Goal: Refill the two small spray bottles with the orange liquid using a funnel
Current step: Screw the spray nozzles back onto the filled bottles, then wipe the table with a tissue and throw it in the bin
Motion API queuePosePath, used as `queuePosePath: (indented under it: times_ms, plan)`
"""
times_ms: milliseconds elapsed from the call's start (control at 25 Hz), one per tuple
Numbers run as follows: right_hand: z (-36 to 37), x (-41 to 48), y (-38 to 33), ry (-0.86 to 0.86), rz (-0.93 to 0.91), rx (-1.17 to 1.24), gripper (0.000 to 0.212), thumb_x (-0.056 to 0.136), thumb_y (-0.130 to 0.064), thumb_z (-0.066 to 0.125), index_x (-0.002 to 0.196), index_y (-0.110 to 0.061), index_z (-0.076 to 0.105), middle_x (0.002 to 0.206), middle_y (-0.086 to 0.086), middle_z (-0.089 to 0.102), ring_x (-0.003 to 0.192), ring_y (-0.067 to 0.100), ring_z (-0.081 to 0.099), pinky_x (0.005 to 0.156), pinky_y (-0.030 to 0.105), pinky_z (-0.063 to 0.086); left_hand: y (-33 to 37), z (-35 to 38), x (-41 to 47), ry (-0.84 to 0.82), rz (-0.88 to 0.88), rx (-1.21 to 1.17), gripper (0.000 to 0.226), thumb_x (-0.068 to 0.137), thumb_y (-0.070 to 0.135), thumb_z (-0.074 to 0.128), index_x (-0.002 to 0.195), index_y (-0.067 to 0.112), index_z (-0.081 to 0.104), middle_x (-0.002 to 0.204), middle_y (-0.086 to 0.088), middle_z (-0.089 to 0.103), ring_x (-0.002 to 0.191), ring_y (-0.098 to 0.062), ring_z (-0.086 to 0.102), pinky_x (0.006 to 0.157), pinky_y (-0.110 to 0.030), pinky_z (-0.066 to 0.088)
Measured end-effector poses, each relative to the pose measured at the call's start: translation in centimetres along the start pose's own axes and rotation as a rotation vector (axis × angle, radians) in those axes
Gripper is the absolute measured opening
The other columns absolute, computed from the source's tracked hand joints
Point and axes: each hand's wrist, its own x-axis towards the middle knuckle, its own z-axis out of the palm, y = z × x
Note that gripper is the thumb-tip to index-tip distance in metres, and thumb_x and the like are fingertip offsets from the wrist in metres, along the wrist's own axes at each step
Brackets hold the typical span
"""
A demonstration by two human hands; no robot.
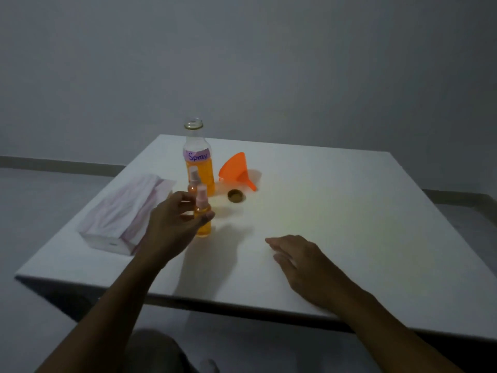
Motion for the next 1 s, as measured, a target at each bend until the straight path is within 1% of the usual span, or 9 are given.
queuePosePath:
  times_ms: [80,200,360,520,600,680,760,880,1000]
  plan:
    - [1.5,-0.4,0.5,-0.026,-0.041,-0.122,0.048,0.102,-0.040,0.035,0.148,-0.027,0.044,0.153,-0.009,0.045,0.140,0.005,0.037,0.120,0.027,0.027,-1.3,-1.0,-0.4,0.079,-0.008,0.026,0.051,0.076,0.043,0.074,0.117,0.016,0.060,0.111,0.002,0.068,0.094,-0.013,0.066,0.069,-0.024,0.054]
    - [2.5,-0.3,0.9,0.033,-0.076,-0.180,0.057,0.099,-0.048,0.024,0.148,-0.025,0.045,0.156,-0.009,0.040,0.144,0.004,0.033,0.121,0.028,0.026,-2.6,-1.7,-1.3,0.126,-0.001,0.044,0.047,0.076,0.040,0.075,0.115,0.018,0.060,0.111,0.003,0.068,0.092,-0.010,0.065,0.066,-0.017,0.049]
    - [2.9,-0.1,1.2,0.050,-0.094,-0.209,0.055,0.100,-0.044,0.028,0.149,-0.025,0.043,0.158,-0.010,0.036,0.147,0.004,0.028,0.122,0.028,0.024,-3.6,-1.6,-2.0,0.133,0.019,0.027,0.048,0.075,0.043,0.076,0.113,0.021,0.057,0.110,0.006,0.066,0.089,-0.001,0.064,0.062,-0.009,0.049]
    - [3.1,-0.1,1.2,0.057,-0.090,-0.194,0.052,0.100,-0.042,0.033,0.148,-0.027,0.045,0.157,-0.011,0.038,0.146,0.003,0.029,0.121,0.031,0.028,-3.8,-2.8,-2.4,-0.026,0.045,0.109,0.072,0.072,0.051,0.076,0.132,0.022,0.047,0.121,0.008,0.058,0.100,-0.008,0.061,0.078,-0.027,0.058]
    - [3.1,-0.1,1.3,0.055,-0.089,-0.189,0.051,0.100,-0.042,0.035,0.148,-0.028,0.044,0.157,-0.012,0.038,0.146,0.003,0.029,0.120,0.030,0.029,-3.7,-4.6,-2.9,0.047,0.074,0.237,0.066,0.078,0.038,0.075,0.134,0.022,0.045,0.123,0.006,0.054,0.102,-0.012,0.057,0.079,-0.031,0.054]
    - [3.2,0.1,1.2,0.064,-0.084,-0.183,0.051,0.098,-0.043,0.035,0.147,-0.029,0.046,0.156,-0.013,0.039,0.145,0.003,0.031,0.120,0.029,0.030,-3.8,-6.6,-3.1,0.224,0.103,0.371,0.050,0.082,0.028,0.070,0.128,0.018,0.052,0.126,-0.002,0.054,0.106,-0.020,0.055,0.084,-0.039,0.052]
    - [3.2,0.2,1.2,0.070,-0.081,-0.180,0.052,0.097,-0.042,0.036,0.146,-0.028,0.047,0.155,-0.011,0.041,0.144,0.003,0.033,0.119,0.026,0.027,-4.7,-7.9,-2.6,0.323,0.114,0.552,0.042,0.084,0.028,0.067,0.122,0.013,0.059,0.127,-0.011,0.057,0.110,-0.028,0.053,0.090,-0.045,0.048]
    - [3.3,0.1,1.2,0.077,-0.088,-0.178,0.050,0.098,-0.040,0.039,0.146,-0.026,0.048,0.154,-0.009,0.043,0.144,0.005,0.034,0.118,0.025,0.027,-6.5,-8.6,-1.2,0.272,0.069,0.735,0.038,0.084,0.041,0.062,0.108,0.012,0.065,0.111,-0.012,0.066,0.097,-0.031,0.057,0.082,-0.043,0.050]
    - [3.3,0.1,1.1,0.081,-0.093,-0.167,0.051,0.097,-0.040,0.038,0.146,-0.026,0.048,0.154,-0.009,0.043,0.144,0.005,0.034,0.119,0.029,0.031,-7.4,-9.0,-0.2,0.241,0.095,0.758,0.041,0.089,0.051,0.047,0.078,0.016,0.066,0.080,-0.005,0.067,0.073,-0.025,0.059,0.068,-0.039,0.054]
